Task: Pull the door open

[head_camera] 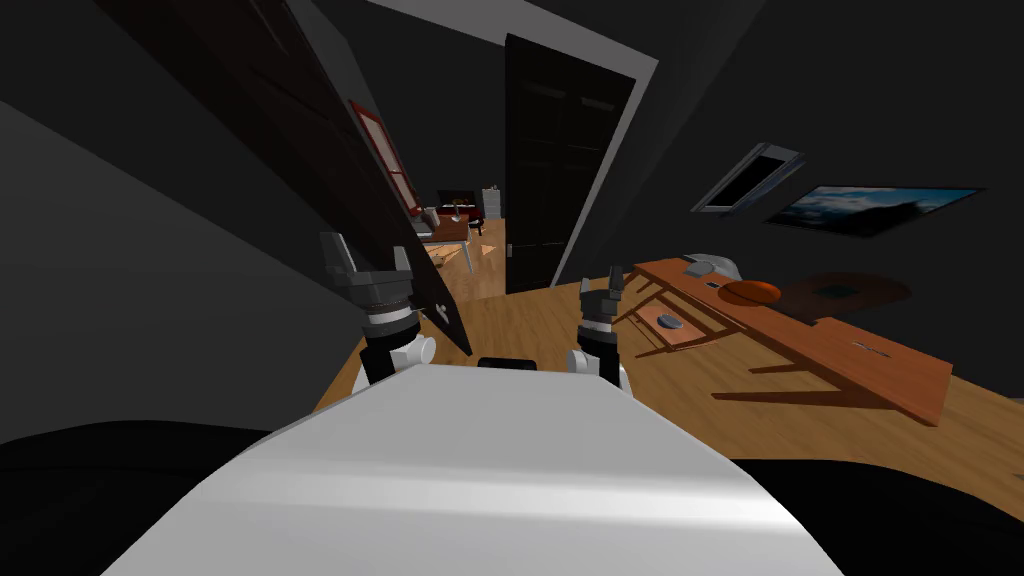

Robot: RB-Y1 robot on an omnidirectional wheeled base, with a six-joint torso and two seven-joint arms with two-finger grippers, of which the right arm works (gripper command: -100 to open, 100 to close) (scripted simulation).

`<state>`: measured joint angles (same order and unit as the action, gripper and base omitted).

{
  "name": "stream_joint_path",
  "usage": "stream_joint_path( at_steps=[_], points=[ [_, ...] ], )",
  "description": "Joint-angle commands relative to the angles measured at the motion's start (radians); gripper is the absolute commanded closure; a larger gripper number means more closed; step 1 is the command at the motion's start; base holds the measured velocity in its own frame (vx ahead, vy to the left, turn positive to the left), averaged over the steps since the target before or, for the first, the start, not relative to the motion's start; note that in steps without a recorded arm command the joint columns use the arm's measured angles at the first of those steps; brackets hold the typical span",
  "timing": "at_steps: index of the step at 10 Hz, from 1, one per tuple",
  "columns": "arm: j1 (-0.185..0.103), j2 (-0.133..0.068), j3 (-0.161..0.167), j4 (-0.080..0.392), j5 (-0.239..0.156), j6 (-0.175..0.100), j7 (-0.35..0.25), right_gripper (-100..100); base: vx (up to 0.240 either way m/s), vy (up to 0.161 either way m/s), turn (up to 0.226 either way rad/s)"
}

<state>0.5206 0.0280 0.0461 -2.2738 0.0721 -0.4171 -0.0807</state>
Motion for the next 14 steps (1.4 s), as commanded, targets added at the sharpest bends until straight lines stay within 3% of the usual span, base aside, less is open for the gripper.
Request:
stream_joint_path(
  at_steps=[1, 14],
  points=[
    [-0.015, -0.012, -0.003, 0.035, -0.009, -0.008, 0.005, -100, 0.137, -0.019, 0.067],
    [-0.125, -0.072, -0.022, 0.301, -0.075, -0.071, 0.046, -100, 0.085, -0.016, 0.067]
  ],
)
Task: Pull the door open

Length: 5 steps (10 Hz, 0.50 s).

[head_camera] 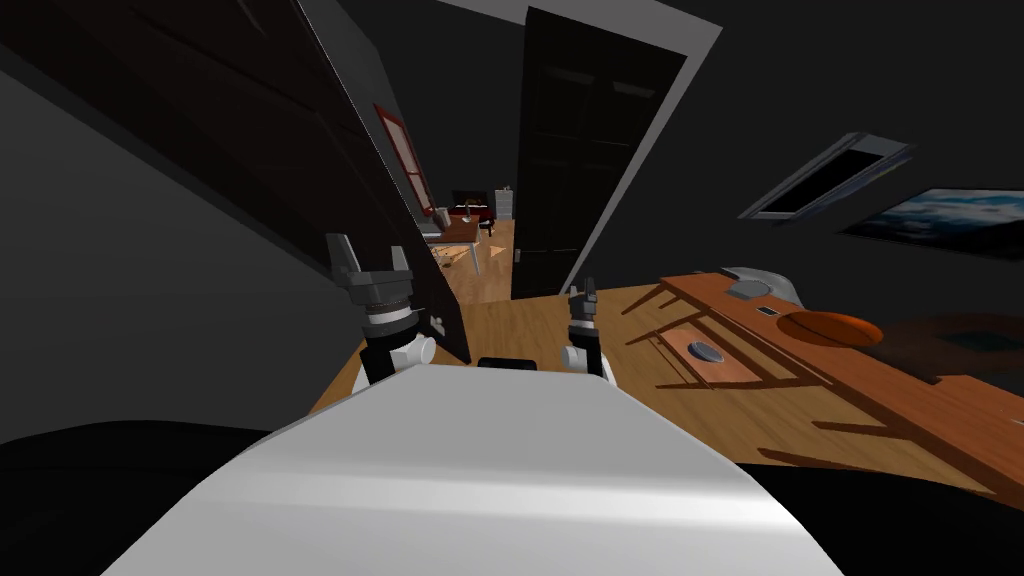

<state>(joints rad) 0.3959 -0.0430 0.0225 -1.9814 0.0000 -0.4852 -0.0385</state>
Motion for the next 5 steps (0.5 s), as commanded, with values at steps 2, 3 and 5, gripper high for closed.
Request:
stream_joint_path(
  at_steps=[2, 3, 5],
  points=[
    [-0.020, -0.008, -0.002, 0.056, -0.015, -0.015, 0.011, -100, 0.087, -0.020, 0.086],
    [-0.030, -0.012, -0.004, 0.080, -0.021, -0.020, 0.014, -100, 0.097, -0.026, 0.069],
    [-0.051, -0.019, -0.007, 0.129, -0.033, -0.032, 0.022, -100, 0.100, -0.031, 0.076]
  ],
)
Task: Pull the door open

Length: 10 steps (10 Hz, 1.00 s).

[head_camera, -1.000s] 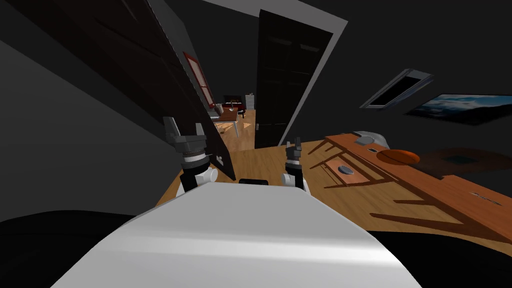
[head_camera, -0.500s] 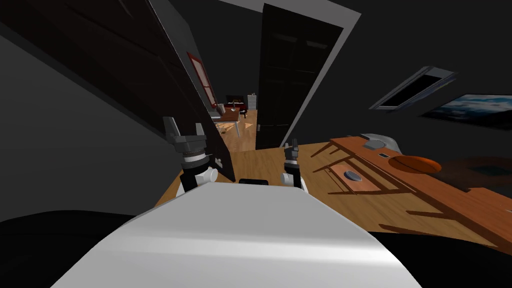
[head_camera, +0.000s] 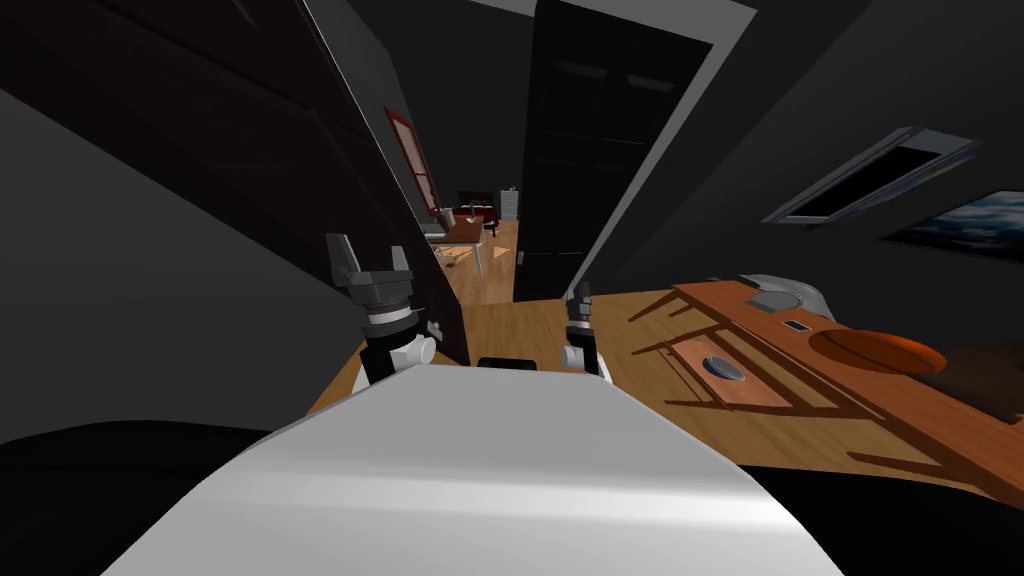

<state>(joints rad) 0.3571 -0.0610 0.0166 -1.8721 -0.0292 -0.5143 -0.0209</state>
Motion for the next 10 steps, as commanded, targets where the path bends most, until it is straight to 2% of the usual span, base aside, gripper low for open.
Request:
stream_joint_path(
  at_steps=[1, 10],
  points=[
    [-0.023, -0.004, -0.004, 0.046, -0.010, -0.009, 0.008, -100, 0.094, -0.022, 0.070],
    [-0.125, -0.026, -0.022, 0.292, -0.072, -0.068, 0.045, -100, 0.094, -0.027, 0.093]
  ],
)
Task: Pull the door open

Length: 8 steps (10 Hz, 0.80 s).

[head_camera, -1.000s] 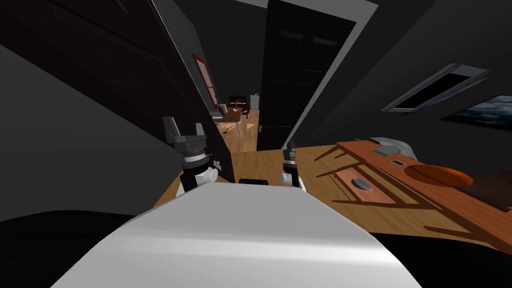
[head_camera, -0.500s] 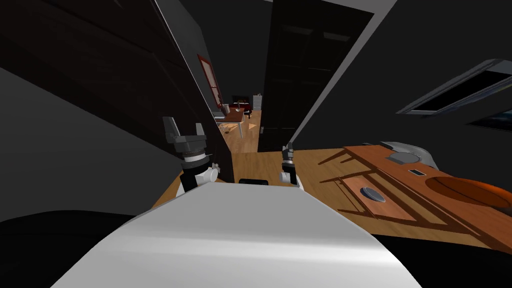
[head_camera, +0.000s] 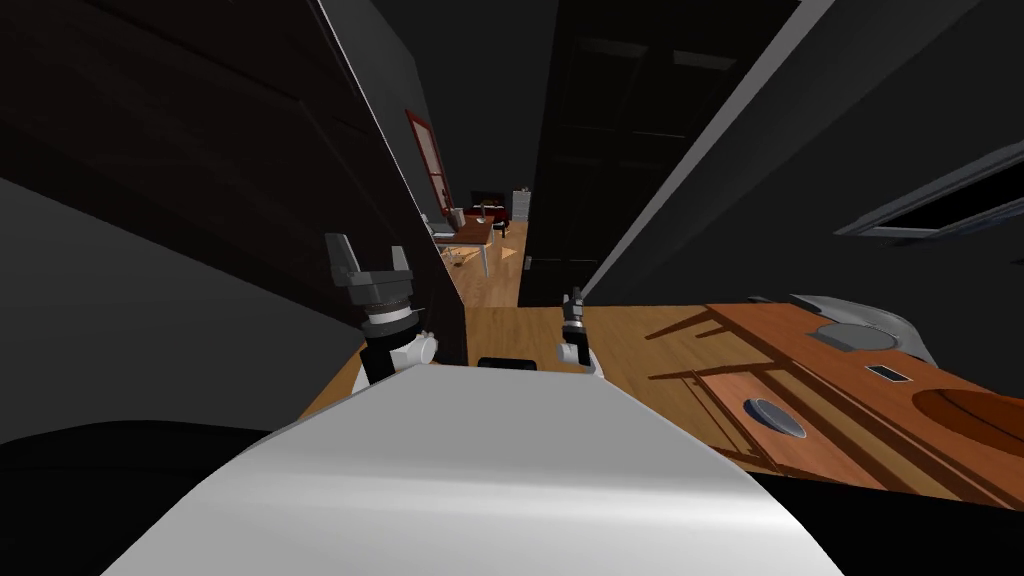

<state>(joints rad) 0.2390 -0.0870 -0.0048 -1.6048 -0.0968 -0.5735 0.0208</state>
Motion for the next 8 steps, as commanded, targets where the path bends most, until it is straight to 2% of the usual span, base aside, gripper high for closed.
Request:
stream_joint_path(
  at_steps=[1, 8],
  points=[
    [-0.019, -0.002, -0.003, 0.050, -0.011, -0.015, 0.008, -100, 0.087, -0.027, 0.083],
    [-0.103, -0.011, -0.018, 0.255, -0.062, -0.064, 0.039, -100, 0.097, -0.032, 0.099]
  ],
)
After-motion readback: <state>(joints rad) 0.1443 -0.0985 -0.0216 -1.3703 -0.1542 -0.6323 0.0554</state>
